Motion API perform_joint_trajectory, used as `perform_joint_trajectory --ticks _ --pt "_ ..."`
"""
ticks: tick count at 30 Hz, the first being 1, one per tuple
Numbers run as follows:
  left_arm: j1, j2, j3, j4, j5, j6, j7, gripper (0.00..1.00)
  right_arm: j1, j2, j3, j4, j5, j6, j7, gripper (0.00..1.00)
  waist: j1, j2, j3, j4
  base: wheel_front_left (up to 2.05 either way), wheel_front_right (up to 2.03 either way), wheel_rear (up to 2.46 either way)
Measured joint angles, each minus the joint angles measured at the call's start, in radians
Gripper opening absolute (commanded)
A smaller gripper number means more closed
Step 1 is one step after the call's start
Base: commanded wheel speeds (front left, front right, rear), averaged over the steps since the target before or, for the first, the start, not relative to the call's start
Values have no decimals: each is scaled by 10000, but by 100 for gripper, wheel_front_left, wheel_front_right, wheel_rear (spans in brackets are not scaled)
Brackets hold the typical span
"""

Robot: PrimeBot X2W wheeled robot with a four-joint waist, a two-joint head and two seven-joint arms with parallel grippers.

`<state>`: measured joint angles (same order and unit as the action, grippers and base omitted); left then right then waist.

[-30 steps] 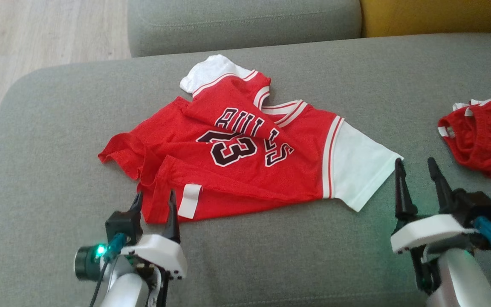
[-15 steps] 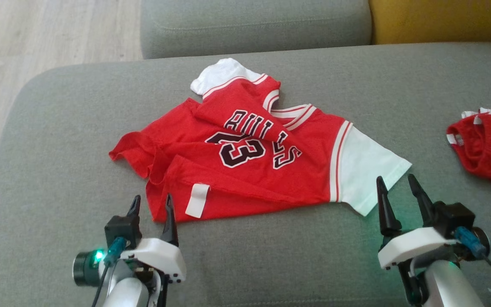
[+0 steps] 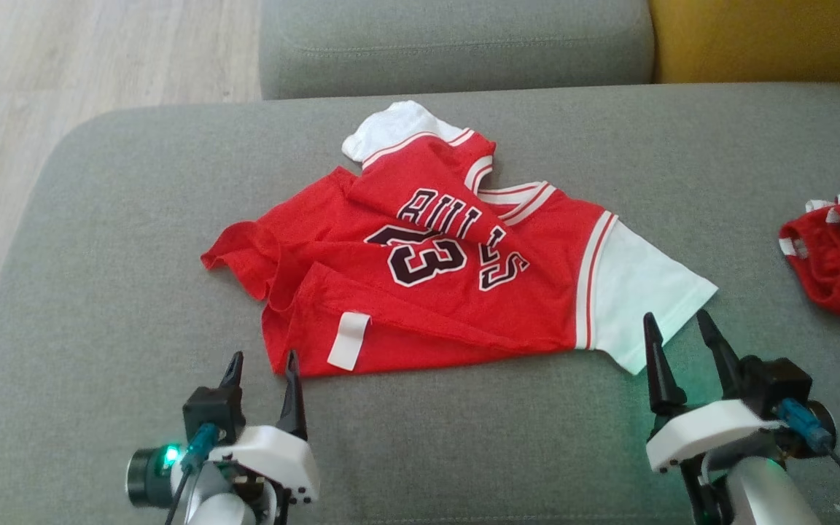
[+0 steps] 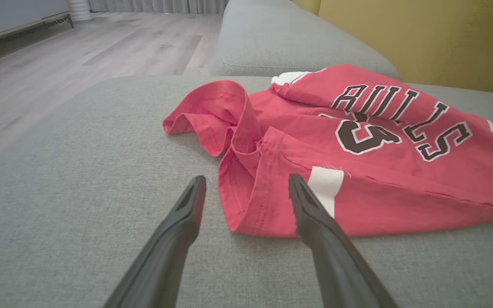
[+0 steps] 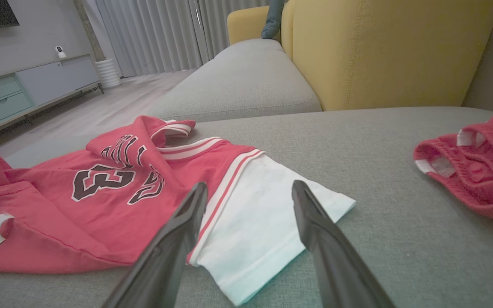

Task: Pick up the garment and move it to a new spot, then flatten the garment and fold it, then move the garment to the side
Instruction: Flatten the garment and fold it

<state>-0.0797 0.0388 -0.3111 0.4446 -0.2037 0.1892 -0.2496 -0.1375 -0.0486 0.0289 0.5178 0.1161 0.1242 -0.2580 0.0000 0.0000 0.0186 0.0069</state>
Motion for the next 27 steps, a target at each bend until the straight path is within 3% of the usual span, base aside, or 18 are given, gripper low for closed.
perform_joint_trajectory --ticks 6,15,27 --pt "-239 27 -368 -138 -10 -370 0 100 38 4 59 -165 0 0 0 100 0 0 458 -105 0 0 0" --pt "-1951 17 -617 441 -278 -869 0 100 -437 4 153 -267 171 0 0 100 1 0 1372 -451 0 0 0" --pt "-2853 -15 274 1296 -280 -1227 0 100 -823 2 228 -384 430 0 0 100 2 0 2109 -820 0 0 0"
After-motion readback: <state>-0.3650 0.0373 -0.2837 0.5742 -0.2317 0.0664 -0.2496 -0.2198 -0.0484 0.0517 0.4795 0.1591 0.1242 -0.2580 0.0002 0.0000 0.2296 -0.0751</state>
